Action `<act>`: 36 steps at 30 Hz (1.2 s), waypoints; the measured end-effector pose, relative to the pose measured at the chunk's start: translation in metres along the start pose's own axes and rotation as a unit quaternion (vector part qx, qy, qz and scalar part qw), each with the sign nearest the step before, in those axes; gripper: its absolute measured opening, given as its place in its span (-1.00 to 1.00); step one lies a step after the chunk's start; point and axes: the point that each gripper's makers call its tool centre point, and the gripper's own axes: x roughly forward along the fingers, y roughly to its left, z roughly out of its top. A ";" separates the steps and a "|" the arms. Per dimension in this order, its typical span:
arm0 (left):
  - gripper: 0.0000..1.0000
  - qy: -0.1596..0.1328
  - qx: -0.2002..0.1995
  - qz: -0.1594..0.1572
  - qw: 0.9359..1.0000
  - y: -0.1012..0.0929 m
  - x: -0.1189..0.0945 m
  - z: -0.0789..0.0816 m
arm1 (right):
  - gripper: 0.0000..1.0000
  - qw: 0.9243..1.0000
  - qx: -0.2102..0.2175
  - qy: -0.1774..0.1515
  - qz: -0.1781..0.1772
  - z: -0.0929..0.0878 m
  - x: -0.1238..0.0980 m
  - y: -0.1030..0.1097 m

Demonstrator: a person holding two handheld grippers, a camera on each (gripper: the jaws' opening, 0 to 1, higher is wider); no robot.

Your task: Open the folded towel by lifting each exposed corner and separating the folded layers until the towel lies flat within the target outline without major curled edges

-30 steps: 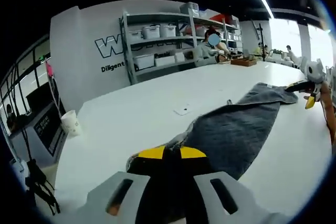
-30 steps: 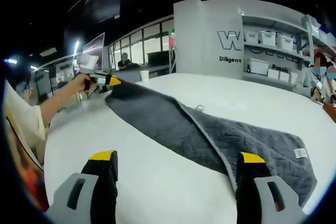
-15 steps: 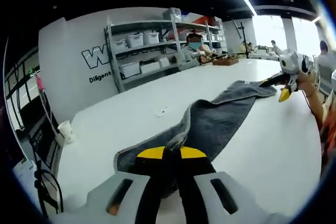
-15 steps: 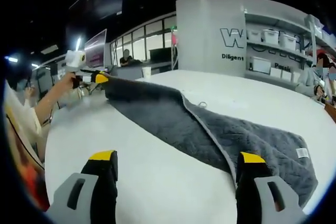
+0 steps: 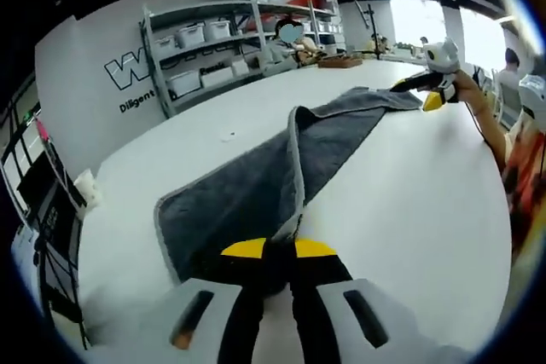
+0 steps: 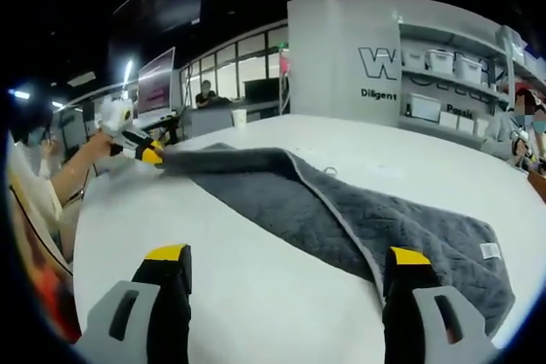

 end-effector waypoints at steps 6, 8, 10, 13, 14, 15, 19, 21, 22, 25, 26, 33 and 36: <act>-0.76 0.034 -0.024 -0.024 0.999 -0.012 0.004 -0.020 | 0.85 1.000 0.000 0.001 0.001 0.000 0.000 0.000; -0.66 0.037 -0.024 -0.025 0.999 -0.013 0.005 -0.022 | 0.85 1.000 0.000 0.001 0.001 0.000 0.000 0.000; -0.34 0.028 -0.032 -0.030 0.999 -0.016 0.006 -0.018 | 0.85 1.000 -0.002 0.003 0.003 -0.001 0.000 0.001; -0.26 0.028 -0.031 -0.037 0.998 -0.023 0.005 -0.016 | 0.86 1.000 -0.004 0.006 0.004 -0.002 0.001 0.002; -0.25 0.027 -0.030 -0.040 0.998 -0.026 0.005 -0.014 | 0.86 1.000 -0.004 0.006 0.005 -0.002 0.001 0.002; -0.20 0.025 -0.031 -0.043 0.998 -0.027 0.004 -0.013 | 0.86 1.000 -0.004 0.007 0.005 -0.002 0.001 0.002; 0.08 -0.019 -0.064 -0.082 0.994 -0.050 0.001 0.011 | 0.86 1.000 -0.004 0.007 0.004 -0.002 0.000 0.002; 0.33 -0.037 -0.069 -0.092 0.993 -0.056 0.000 0.022 | 0.86 1.000 -0.003 0.007 0.004 -0.002 0.000 0.001; 0.46 -0.049 -0.070 -0.094 0.992 -0.059 0.000 0.030 | 0.85 1.000 -0.003 0.008 0.003 -0.002 0.000 0.001; 0.67 -0.083 -0.078 -0.096 0.989 -0.061 0.000 0.047 | 0.82 1.000 0.001 0.004 0.000 -0.001 -0.001 -0.001; 0.71 -0.090 -0.082 -0.095 0.988 -0.060 0.000 0.051 | 0.83 1.000 0.003 0.003 -0.001 -0.001 -0.001 -0.002; 0.89 -0.142 -0.125 -0.059 0.980 -0.039 0.006 0.074 | 0.82 1.000 0.007 0.009 -0.004 -0.004 0.000 -0.004; 0.99 -0.164 -0.164 -0.063 0.971 -0.032 0.009 0.083 | 0.80 1.000 0.012 0.011 -0.006 -0.005 0.000 -0.005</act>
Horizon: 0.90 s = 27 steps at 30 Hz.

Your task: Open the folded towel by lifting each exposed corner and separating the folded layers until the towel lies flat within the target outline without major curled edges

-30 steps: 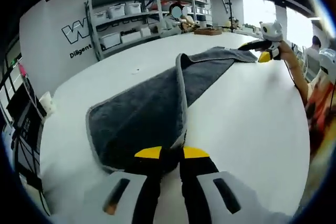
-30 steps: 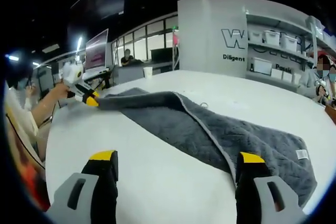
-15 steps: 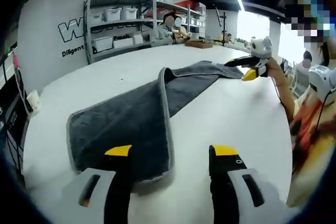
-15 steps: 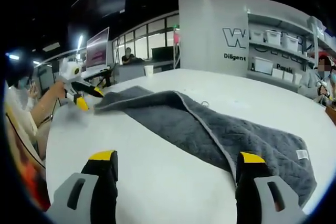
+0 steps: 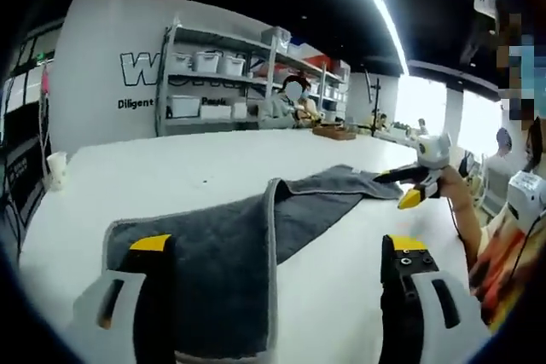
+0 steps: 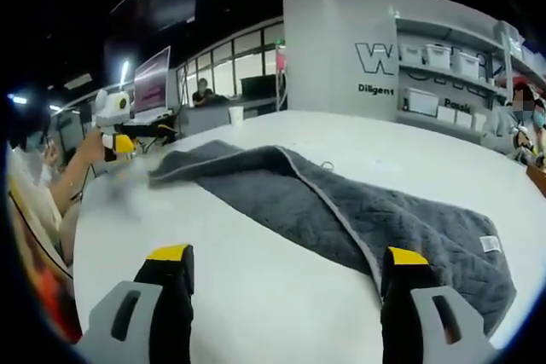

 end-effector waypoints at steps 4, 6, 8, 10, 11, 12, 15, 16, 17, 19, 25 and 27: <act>0.99 -0.012 -0.005 0.011 1.000 0.007 0.013 0.002 | 0.81 1.000 -0.001 0.005 -0.004 -0.002 0.001 -0.002; 0.99 -0.001 0.009 0.027 1.000 0.014 0.020 -0.002 | 0.81 1.000 -0.001 0.006 -0.004 -0.003 0.003 -0.002; 0.99 0.008 0.016 0.031 0.999 0.016 0.027 -0.007 | 0.81 1.000 -0.001 0.011 -0.006 -0.005 0.005 -0.003; 0.99 0.013 0.018 0.032 0.999 0.017 0.032 -0.009 | 0.81 1.000 -0.002 0.014 -0.008 -0.006 0.006 -0.004; 0.99 0.022 0.026 0.034 0.999 0.018 0.037 -0.014 | 0.81 1.000 -0.005 0.018 -0.010 -0.008 0.007 -0.005; 0.99 0.027 0.032 0.034 0.999 0.018 0.039 -0.017 | 0.79 1.000 -0.012 0.019 -0.012 -0.009 0.007 -0.006; 0.99 0.033 0.037 0.033 0.998 0.016 0.044 -0.021 | 0.68 0.999 -0.033 0.011 -0.041 -0.005 0.006 -0.017; 0.99 0.035 0.039 0.031 0.998 0.014 0.045 -0.023 | 0.64 0.998 -0.038 0.011 -0.050 -0.005 0.007 -0.020; 0.99 0.039 0.042 0.028 0.998 0.012 0.045 -0.025 | 0.63 0.998 -0.038 0.012 -0.054 -0.006 0.007 -0.021; 0.99 0.043 0.044 0.028 0.998 0.011 0.044 -0.028 | 0.62 0.996 -0.049 0.021 -0.066 -0.009 0.010 -0.027; 0.99 0.064 0.044 0.046 0.996 0.014 0.045 -0.045 | 0.32 0.992 -0.072 0.037 -0.100 -0.016 0.019 -0.036; 0.99 0.079 0.052 0.051 0.994 0.013 0.045 -0.053 | 0.24 0.990 -0.072 0.046 -0.113 -0.020 0.021 -0.043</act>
